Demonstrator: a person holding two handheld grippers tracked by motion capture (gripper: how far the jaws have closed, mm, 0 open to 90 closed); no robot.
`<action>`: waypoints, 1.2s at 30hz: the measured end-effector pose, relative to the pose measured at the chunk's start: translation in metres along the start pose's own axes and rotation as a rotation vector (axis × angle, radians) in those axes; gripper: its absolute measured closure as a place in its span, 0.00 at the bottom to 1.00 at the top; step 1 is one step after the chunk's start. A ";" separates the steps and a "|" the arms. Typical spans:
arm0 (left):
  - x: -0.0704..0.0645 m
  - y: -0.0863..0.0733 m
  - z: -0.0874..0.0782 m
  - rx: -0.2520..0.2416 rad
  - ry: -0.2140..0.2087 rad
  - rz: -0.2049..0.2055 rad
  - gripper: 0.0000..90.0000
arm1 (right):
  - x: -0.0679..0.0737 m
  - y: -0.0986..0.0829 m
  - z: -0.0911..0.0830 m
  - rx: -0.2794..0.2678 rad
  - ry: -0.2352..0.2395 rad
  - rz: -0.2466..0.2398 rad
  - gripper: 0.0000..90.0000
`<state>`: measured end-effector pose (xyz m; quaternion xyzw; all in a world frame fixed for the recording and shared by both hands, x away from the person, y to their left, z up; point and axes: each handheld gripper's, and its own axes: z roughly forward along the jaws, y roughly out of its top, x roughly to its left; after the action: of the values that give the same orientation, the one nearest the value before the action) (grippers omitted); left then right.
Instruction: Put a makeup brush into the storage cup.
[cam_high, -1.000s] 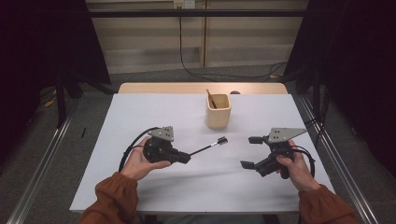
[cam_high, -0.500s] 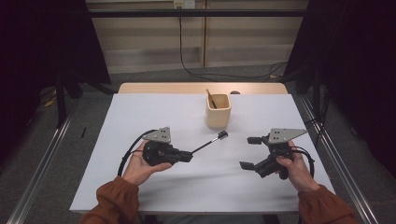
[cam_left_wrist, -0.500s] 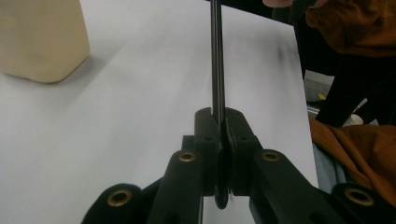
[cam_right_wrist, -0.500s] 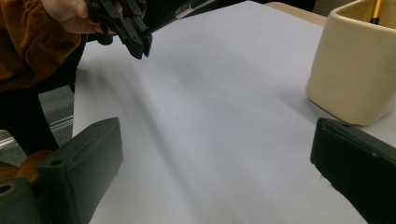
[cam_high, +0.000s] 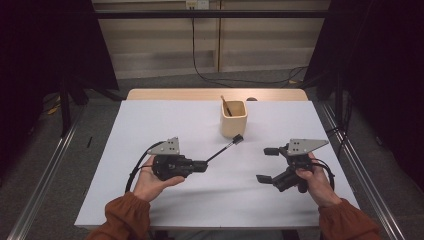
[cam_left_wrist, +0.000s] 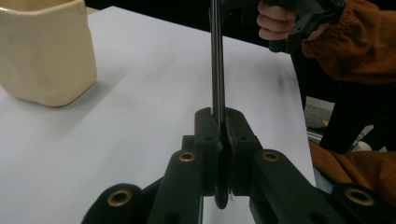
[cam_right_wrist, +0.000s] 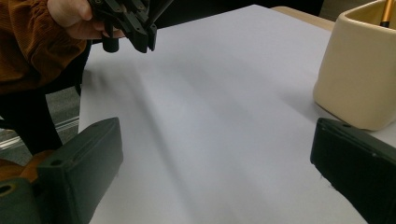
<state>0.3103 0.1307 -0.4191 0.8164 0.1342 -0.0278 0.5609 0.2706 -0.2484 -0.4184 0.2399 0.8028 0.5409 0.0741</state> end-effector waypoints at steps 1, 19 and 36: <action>0.000 0.000 -0.001 -0.009 0.001 -0.003 0.95 | 0.000 0.000 0.000 -0.002 0.000 0.001 0.02; -0.010 -0.005 -0.001 -0.117 0.018 0.013 0.95 | 0.000 0.000 0.000 -0.047 0.058 0.007 0.04; -0.014 -0.005 0.008 -0.122 -0.003 0.013 0.95 | 0.005 0.007 0.003 -0.089 0.061 0.022 0.06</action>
<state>0.2964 0.1221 -0.4234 0.7815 0.1293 -0.0170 0.6101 0.2694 -0.2418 -0.4129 0.2288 0.7770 0.5839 0.0543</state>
